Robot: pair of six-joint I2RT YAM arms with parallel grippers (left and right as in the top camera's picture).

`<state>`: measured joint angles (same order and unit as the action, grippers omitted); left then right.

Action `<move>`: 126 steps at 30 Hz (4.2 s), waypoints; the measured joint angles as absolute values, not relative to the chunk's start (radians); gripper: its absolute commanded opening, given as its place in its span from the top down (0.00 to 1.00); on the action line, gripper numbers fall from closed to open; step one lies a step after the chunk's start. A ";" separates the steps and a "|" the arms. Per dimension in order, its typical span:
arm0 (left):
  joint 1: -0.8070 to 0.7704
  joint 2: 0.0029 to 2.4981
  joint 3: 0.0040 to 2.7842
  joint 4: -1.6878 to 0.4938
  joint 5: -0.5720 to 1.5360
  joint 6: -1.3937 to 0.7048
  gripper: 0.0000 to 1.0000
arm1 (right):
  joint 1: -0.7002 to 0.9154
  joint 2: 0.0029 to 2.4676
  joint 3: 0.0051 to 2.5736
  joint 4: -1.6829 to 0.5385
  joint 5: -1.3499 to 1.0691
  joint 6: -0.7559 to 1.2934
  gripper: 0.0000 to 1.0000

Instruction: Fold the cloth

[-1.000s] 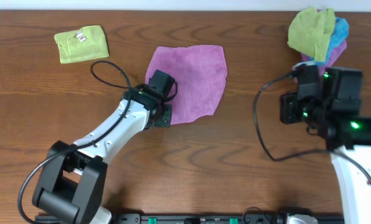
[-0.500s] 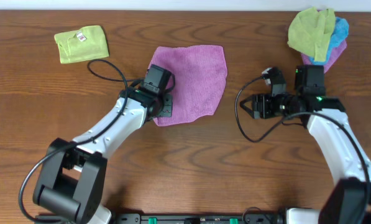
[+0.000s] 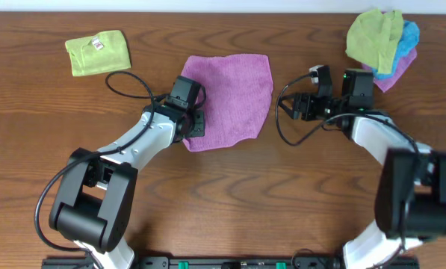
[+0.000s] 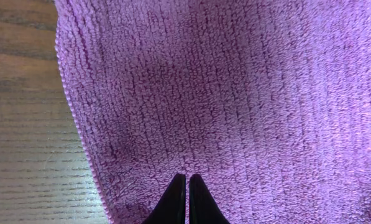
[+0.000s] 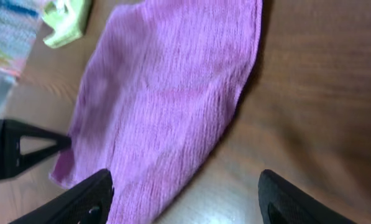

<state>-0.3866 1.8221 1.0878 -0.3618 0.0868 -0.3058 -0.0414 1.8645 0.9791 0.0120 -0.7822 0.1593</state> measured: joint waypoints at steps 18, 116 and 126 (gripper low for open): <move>-0.387 1.881 1.088 -0.350 0.121 -0.311 0.94 | 0.051 2.130 1.125 0.252 -0.812 0.392 0.28; -0.387 1.932 1.114 -0.253 0.037 -0.281 0.94 | 0.121 2.045 1.182 -0.227 -0.696 0.269 0.21; -0.387 1.932 1.114 -0.253 0.037 -0.281 0.94 | 0.220 2.071 1.197 -0.207 -0.746 0.296 0.23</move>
